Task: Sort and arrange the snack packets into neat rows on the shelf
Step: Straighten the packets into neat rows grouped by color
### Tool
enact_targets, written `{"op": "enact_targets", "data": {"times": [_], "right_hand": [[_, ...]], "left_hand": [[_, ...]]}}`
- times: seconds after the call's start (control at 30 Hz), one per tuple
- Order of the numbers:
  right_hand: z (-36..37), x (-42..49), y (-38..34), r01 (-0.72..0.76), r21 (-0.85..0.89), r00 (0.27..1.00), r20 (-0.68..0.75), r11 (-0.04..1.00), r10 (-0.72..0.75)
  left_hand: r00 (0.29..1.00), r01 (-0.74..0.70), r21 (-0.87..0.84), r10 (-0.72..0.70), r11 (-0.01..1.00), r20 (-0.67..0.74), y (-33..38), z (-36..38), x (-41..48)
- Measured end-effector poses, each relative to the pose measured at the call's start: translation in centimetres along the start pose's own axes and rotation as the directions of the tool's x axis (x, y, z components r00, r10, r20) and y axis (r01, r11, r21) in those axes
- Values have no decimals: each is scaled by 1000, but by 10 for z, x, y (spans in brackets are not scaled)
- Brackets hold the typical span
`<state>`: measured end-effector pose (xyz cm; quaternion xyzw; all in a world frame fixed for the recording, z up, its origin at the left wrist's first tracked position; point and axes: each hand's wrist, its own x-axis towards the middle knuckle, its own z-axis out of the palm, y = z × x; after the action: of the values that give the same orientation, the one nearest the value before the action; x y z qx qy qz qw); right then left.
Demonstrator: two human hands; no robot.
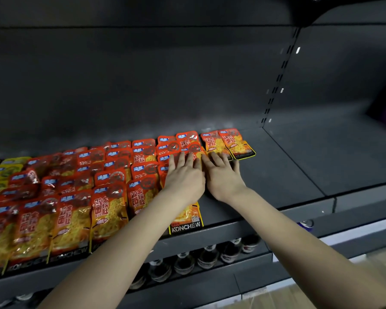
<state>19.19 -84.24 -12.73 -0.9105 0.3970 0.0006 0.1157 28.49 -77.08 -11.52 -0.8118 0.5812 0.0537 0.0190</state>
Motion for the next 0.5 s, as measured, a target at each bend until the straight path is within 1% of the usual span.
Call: {"op": "enact_targets", "data": {"times": [0.07,0.2,0.37,0.5], "right_hand": [[0,1,-2,13,11,1000,-5,1000,-13],[-6,3,9,64,25,995,-81,998,-62],[-28,12,37,36,47,995,-100,998,-31],[-41,16,64,5,58,996,-87,998,0]], "left_hand": [[1000,-10,-6,10,1000,-14,-2,-1,3],[999,-5,-15,5,1000,-32,-1,-3,7],[996,9,-48,-13,999,-84,15,-13,21],[993,-18,-63,10,998,-121,39,-24,37]]}}
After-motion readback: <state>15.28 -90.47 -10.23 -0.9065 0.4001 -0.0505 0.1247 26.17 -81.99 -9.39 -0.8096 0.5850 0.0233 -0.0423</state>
